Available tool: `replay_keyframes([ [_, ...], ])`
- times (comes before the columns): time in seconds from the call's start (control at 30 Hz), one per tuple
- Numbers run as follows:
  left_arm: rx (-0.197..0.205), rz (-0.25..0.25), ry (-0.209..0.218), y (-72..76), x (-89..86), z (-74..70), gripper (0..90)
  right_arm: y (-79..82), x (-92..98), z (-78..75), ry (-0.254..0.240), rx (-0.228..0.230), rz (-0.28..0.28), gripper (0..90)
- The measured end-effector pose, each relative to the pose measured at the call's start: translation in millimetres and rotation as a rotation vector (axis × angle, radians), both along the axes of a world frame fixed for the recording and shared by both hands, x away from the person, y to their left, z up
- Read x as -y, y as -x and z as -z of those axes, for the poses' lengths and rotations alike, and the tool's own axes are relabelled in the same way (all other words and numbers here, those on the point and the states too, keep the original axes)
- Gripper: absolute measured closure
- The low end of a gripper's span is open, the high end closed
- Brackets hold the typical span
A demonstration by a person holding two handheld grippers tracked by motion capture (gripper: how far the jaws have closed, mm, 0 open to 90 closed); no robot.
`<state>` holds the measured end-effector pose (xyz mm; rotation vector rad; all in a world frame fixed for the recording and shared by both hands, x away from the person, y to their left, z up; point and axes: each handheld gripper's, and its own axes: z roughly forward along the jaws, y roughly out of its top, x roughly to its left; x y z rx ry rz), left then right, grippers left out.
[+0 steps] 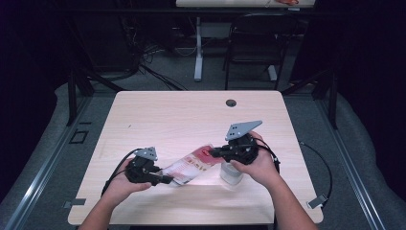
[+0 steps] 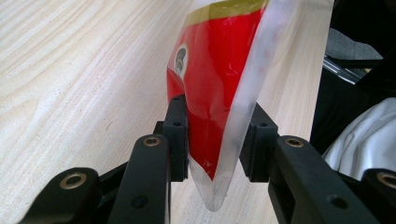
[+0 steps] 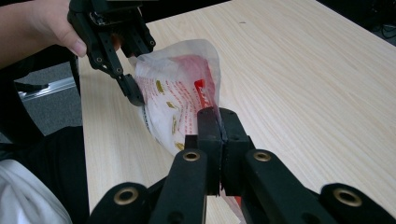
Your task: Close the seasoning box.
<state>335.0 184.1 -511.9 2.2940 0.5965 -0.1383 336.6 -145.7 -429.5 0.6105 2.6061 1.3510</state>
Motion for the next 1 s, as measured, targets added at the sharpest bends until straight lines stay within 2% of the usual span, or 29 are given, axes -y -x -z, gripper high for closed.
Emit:
replay_keyframes([
  [0.3,0.0,-0.004,0.001,0.0,-0.6,-1.6,68.6,1.0,4.0,5.6,-0.05,0.009,0.009,89.2],
  [0.37,0.007,-0.012,-0.017,0.2,-0.4,-2.6,68.6,1.2,4.9,6.9,-0.059,0.013,0.011,89.2],
  [0.53,0.01,-0.015,-0.025,-0.4,0.1,-2.9,68.7,2.0,5.7,9.2,-0.077,0.014,0.015,89.3],
  [0.57,0.008,-0.013,-0.017,-0.5,0.2,-2.7,68.7,2.4,5.8,9.5,-0.078,0.018,0.014,89.3],
  [0.63,0.012,-0.014,-0.031,-0.6,0.2,-3.7,68.7,3.1,6.4,9.9,-0.077,0.026,0.014,89.3],
  [0.83,0.012,-0.011,-0.032,-0.8,1.1,-5.5,68.7,4.0,6.0,9.4,-0.072,0.036,0.017,88.9],
  [1.0,0.013,-0.002,-0.052,-1.8,2.1,-9.9,68.8,6.2,6.4,9.2,-0.067,0.05,0.022,88.8],
])
